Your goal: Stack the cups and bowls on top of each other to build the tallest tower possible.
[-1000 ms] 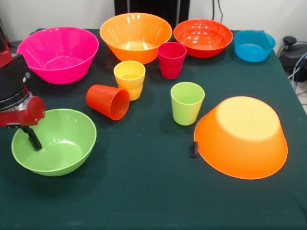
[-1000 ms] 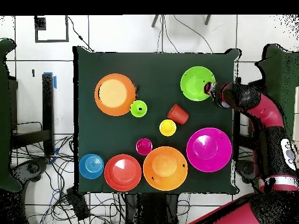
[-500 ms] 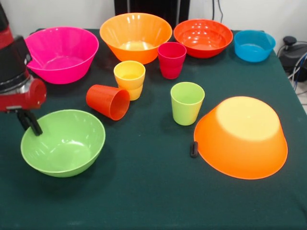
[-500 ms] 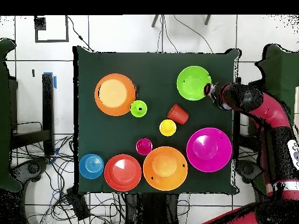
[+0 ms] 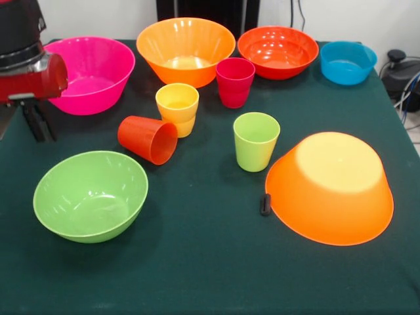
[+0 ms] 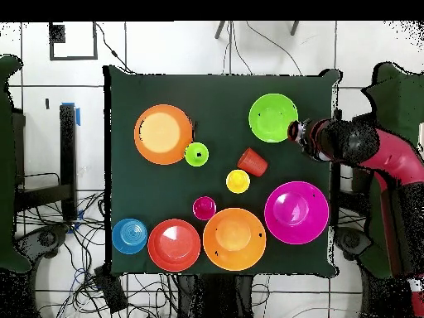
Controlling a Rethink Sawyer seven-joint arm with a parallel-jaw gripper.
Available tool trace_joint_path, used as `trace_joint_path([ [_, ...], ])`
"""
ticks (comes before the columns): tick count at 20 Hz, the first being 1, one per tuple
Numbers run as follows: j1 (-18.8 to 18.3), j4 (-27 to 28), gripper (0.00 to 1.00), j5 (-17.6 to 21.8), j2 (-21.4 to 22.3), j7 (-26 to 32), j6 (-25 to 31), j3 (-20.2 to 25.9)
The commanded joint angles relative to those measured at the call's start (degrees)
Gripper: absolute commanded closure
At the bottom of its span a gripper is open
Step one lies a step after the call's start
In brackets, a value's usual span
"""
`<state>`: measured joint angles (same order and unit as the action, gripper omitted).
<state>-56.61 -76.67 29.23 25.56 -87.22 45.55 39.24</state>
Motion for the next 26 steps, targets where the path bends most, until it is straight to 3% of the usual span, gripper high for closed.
trace_joint_path([
  [1,2.8,-6.6,1.00,1.4,3.9,-3.4,-2.3,-4.3],
  [16,2.9,-5.7,1.00,1.6,2.2,-2.6,-3.5,-4.8],
  [22,1.8,-7.0,1.00,-0.1,0.9,-6.2,-7.6,-4.7],
  [26,1.5,-6.3,1.00,-1.1,-0.6,-4.8,-7.8,-4.1],
])
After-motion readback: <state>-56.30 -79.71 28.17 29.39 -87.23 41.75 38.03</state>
